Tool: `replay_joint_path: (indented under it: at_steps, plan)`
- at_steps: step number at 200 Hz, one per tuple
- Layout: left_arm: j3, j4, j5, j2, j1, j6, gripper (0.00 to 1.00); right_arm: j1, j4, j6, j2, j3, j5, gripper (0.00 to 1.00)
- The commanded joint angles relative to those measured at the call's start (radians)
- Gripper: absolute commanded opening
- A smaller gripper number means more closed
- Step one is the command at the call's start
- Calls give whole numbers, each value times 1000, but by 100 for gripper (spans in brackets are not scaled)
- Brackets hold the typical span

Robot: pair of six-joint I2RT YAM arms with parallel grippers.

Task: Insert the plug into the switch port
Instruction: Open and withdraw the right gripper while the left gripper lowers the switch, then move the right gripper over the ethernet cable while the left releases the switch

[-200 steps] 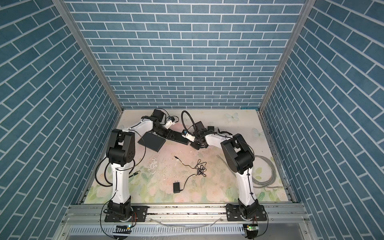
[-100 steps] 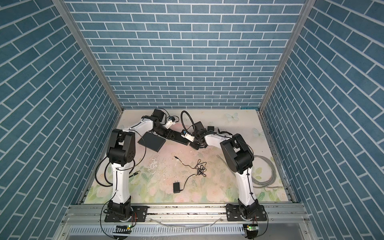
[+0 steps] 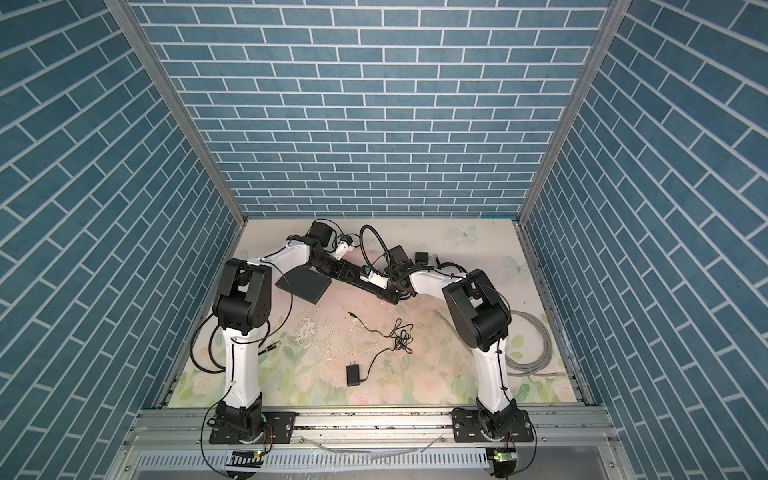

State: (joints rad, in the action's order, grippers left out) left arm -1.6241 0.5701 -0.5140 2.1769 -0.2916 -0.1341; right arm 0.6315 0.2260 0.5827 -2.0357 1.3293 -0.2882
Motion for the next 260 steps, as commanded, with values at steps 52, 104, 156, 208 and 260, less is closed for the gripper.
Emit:
replay_joint_path:
  at_steps: [52, 104, 156, 208, 260]
  plan:
    - [70, -78, -74, -75, -32, 150, 63, -144, 30, -172, 218, -82, -174, 56]
    - [129, -124, -110, -108, -92, 204, 63, -272, 27, -462, 202, -46, 134, 50]
    - [165, -175, -29, -160, -117, 261, 65, -349, 158, -488, 144, 29, 299, 48]
    - [164, -167, 144, -223, -104, 248, 66, -358, 129, -484, 81, 59, 335, 46]
    - [169, -174, 157, -226, -104, 259, 65, -361, 137, -486, -1, 161, 320, 36]
